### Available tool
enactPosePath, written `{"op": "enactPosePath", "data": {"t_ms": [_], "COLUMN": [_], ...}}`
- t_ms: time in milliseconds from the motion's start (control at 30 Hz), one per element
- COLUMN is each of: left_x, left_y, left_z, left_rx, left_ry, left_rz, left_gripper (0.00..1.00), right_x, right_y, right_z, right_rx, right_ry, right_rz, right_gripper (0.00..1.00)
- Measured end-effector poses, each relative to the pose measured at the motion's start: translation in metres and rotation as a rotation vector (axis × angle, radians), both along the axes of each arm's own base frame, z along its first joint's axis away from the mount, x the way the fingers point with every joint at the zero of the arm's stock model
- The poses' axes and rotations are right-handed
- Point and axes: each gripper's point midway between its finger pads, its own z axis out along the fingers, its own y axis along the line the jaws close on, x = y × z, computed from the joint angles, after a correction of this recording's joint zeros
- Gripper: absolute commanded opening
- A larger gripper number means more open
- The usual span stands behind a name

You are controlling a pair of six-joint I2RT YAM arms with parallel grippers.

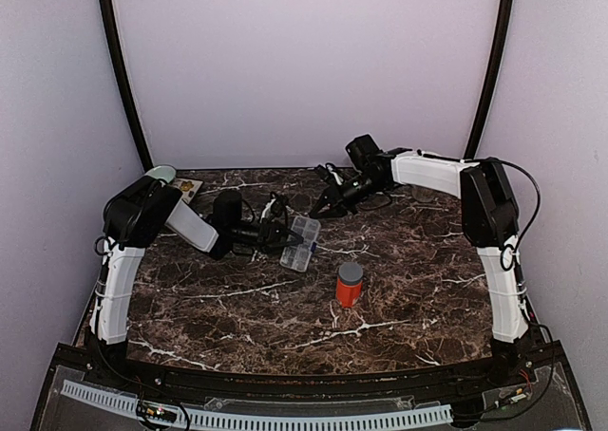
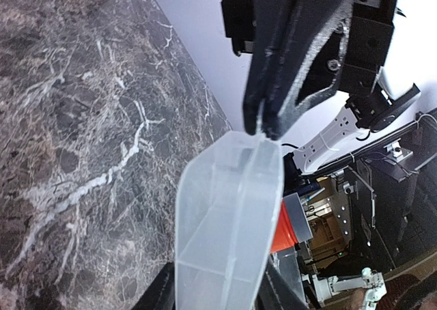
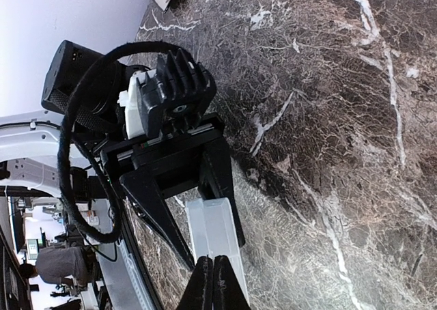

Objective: Sort the pills into containers
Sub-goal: Pass from the right arm to the left

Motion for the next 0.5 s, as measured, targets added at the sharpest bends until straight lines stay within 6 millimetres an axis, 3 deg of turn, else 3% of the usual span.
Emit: {"op": "enactPosePath", "data": {"t_ms": [67, 167, 233, 500], "left_x": [-0.001, -0.001, 0.000, 0.000], "left_y": [0.000, -0.001, -0.001, -0.001], "left_z": [0.005, 0.013, 0.019, 0.042], "left_rx": [-0.015, -0.035, -0.052, -0.110], "left_ry": [0.002, 0.007, 0.008, 0.057], "left_rz": [-0.007, -0.009, -0.007, 0.000], "left_gripper": [0.28, 0.15, 0.12, 0.10], "right_x": [0.001, 0.003, 0.006, 0.005], "right_y": [0.000, 0.001, 0.001, -0.004], "right_z": [0.000, 0.001, 0.002, 0.017], "right_rx": [0.000, 0.001, 0.003, 0.020], "right_ry": [0.000, -0.002, -0.007, -0.016], "right_rz": [-0.003, -0.011, -0.019, -0.064], "right_gripper": [0.10, 0.32, 0.40, 0.52]}}
